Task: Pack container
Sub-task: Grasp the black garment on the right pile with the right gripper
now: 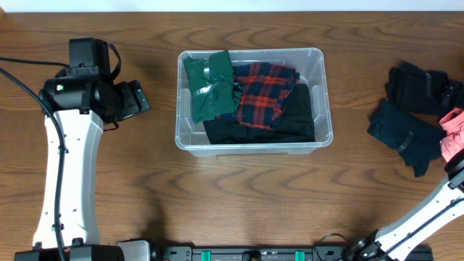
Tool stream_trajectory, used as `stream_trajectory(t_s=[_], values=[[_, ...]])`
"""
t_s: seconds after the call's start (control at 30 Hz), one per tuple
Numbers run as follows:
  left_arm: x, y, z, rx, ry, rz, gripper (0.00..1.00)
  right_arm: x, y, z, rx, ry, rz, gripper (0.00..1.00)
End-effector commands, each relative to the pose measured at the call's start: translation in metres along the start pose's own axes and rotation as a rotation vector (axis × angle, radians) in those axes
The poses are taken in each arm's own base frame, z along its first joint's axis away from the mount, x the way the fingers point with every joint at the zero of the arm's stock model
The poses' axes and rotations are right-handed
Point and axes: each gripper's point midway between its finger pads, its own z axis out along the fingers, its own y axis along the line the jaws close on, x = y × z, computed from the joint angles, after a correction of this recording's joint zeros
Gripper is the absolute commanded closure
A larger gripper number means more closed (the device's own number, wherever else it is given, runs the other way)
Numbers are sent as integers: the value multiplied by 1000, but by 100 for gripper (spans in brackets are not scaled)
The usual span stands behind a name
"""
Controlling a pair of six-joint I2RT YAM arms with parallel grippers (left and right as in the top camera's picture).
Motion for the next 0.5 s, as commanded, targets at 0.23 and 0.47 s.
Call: stream_trajectory(t_s=[0.23,0.47], values=[[1,3,3,-10,12,-6,2,-11,49,22,-67,-7,-97,7],[1,3,3,-10,12,-6,2,0,60,34,-34,40,-33,9]])
